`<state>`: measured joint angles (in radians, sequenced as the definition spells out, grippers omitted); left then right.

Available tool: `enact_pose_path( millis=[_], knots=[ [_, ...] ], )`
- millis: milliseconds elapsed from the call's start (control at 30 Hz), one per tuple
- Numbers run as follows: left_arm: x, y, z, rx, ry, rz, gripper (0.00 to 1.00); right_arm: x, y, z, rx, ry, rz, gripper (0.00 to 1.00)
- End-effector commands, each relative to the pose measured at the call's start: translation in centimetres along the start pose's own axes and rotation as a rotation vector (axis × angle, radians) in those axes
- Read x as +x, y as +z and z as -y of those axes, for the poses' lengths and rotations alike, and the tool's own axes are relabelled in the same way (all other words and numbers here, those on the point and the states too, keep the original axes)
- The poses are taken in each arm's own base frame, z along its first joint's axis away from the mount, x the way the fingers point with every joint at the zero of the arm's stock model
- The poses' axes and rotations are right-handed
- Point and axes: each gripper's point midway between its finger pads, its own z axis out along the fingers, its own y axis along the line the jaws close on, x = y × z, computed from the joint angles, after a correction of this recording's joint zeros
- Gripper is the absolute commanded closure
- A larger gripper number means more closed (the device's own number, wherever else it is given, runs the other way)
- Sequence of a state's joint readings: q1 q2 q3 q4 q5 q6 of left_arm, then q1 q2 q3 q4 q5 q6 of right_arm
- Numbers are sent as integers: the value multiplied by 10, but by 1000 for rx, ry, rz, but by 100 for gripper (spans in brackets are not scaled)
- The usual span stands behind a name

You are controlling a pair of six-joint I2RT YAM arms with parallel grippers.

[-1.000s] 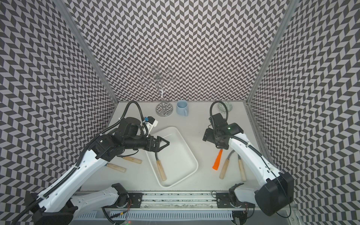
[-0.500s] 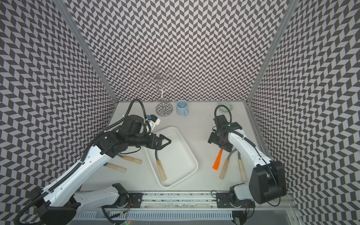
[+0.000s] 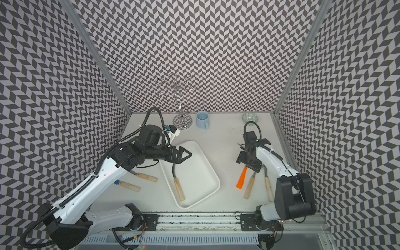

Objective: Put small sickles into storage boxes
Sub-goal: Pick up the sickle at the center of the board.

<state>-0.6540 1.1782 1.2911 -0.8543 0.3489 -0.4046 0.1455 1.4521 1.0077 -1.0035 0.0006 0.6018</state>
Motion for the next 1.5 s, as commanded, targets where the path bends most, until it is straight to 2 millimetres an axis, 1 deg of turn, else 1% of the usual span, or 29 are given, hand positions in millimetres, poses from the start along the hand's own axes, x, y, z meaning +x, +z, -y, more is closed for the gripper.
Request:
enact_pose_path(
  millis=[0,133,300,533,733,867,1033,1200,1467],
  knots=[
    [-12,-8,5,4,38,39,0,-3,9,2,-2,-1,3,21],
    [-13,-7,5,4,39,39,1,-1,16,11,10,27,1,26],
    [-12,-5,4,3,41,36,1,-2,23,19,8,50,-7,28],
    [-10,-2,4,9,40,28,0,-3,26,10,-36,49,-16,34],
    [-13,-4,11,39,42,28,0,-4,33,9,-30,54,-29,38],
    [-18,-6,12,33,48,35,1,-5,37,8,-26,52,-34,43],
    [-19,-4,13,39,54,32,0,-5,45,11,-4,35,-46,45],
    [-17,-1,23,97,62,17,0,-4,54,11,3,26,-59,47],
    [-14,7,14,61,58,2,1,-6,62,7,-1,16,-78,53]
  ],
)
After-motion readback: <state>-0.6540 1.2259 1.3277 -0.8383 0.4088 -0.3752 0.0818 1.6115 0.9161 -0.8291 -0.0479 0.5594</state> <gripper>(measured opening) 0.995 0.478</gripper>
